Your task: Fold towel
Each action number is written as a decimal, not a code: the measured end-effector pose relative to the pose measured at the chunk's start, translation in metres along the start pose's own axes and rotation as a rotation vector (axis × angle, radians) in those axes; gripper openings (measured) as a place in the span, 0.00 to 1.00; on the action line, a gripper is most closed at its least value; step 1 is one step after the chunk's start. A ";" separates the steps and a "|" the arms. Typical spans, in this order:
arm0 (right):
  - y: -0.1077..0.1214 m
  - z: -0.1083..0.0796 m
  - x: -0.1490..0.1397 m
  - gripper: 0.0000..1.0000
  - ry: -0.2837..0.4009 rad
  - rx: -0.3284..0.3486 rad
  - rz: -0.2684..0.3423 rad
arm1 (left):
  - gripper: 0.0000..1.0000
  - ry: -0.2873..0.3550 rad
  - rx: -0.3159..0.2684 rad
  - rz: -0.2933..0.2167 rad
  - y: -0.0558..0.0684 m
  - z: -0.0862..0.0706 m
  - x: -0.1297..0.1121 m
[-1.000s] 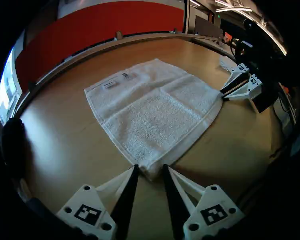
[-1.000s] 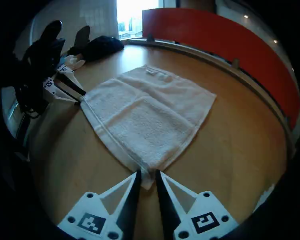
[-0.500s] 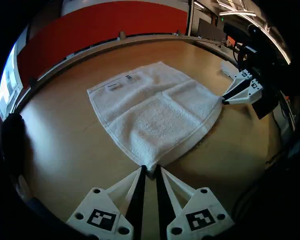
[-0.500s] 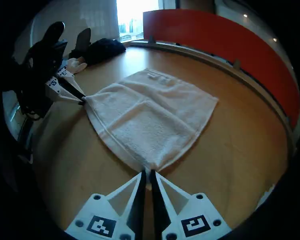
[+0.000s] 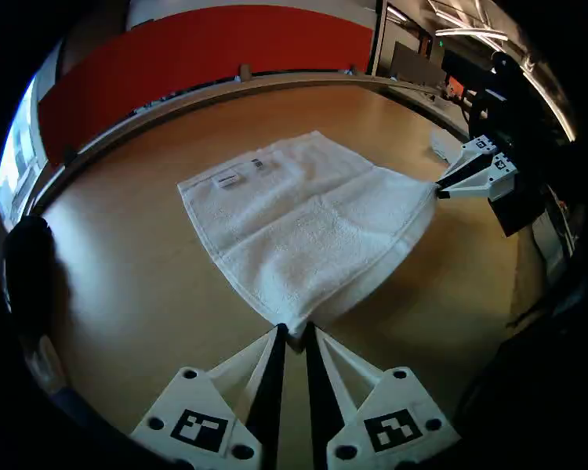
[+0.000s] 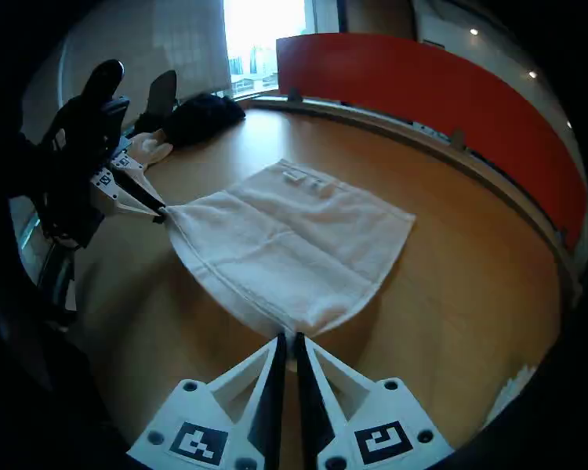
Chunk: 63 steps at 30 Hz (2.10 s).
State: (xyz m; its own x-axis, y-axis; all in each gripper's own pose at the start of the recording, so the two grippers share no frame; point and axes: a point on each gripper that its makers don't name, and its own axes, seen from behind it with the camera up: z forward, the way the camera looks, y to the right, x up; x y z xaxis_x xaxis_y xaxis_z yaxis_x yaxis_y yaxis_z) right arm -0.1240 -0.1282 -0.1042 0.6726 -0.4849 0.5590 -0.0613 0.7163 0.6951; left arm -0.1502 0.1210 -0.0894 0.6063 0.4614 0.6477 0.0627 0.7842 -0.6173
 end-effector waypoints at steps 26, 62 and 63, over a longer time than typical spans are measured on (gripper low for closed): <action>-0.016 -0.061 0.040 0.09 0.049 0.020 -0.014 | 0.18 -0.025 -0.039 -0.065 0.024 -0.048 0.020; -0.032 -0.100 0.036 0.09 0.016 0.048 -0.019 | 0.18 -0.040 -0.078 -0.100 0.049 -0.086 0.027; -0.032 -0.100 0.036 0.09 0.015 0.048 -0.018 | 0.18 -0.041 -0.077 -0.100 0.049 -0.086 0.027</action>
State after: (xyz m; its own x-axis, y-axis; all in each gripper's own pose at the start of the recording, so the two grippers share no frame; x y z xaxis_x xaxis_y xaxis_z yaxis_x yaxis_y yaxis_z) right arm -0.0240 -0.1183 -0.1511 0.6851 -0.4899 0.5391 -0.0836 0.6824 0.7262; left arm -0.0626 0.1365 -0.1403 0.5615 0.4001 0.7243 0.1828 0.7937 -0.5802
